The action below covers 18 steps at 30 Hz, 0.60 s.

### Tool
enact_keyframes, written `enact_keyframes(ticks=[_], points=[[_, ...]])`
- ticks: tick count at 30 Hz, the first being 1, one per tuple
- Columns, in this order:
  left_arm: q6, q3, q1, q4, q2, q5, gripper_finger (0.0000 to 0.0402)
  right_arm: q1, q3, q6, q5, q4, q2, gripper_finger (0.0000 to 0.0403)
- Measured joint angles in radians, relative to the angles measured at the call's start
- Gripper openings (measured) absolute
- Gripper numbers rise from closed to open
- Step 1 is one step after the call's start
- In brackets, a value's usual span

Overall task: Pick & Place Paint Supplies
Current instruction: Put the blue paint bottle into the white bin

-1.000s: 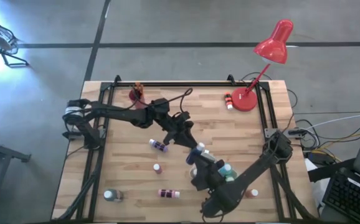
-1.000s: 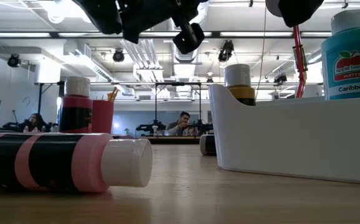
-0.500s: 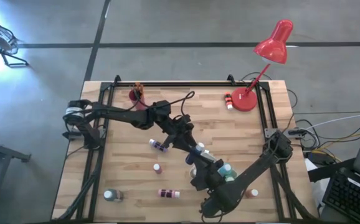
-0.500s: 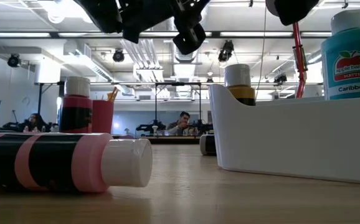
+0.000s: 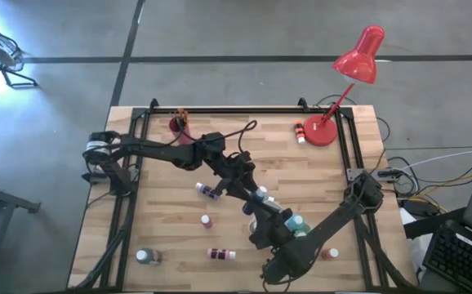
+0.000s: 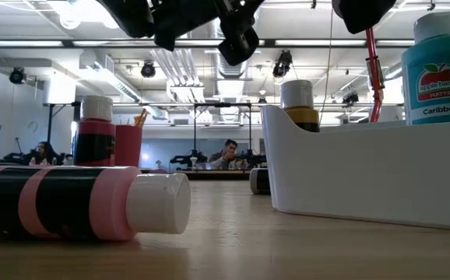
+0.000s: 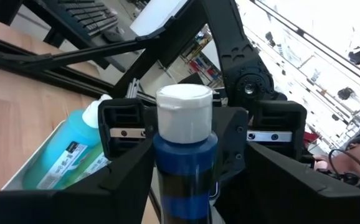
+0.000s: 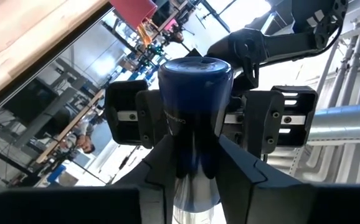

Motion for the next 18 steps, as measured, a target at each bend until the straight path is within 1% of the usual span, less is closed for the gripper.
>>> enact_keyframes(ticks=[3,6,10,14,18], points=[[0.001,0.000,-0.001,-0.004,0.000,-0.001,0.0238,0.000,0.000,0.000,0.000,0.009,0.000,0.0082],[0.002,0.000,-0.003,-0.020,0.000,-0.005,0.0214,-0.002,0.000,0.000,-0.001,0.021,0.000,0.0083],[0.002,0.000,-0.006,-0.033,0.000,-0.028,0.0167,-0.004,0.000,-0.005,-0.001,0.022,0.000,0.0076],[0.002,0.000,-0.006,-0.038,0.000,-0.030,0.0122,-0.006,0.000,0.001,-0.001,0.026,0.000,0.0078],[-0.002,0.003,-0.006,-0.042,0.000,-0.029,0.0119,-0.008,0.000,0.003,-0.001,0.040,0.000,0.0085]])
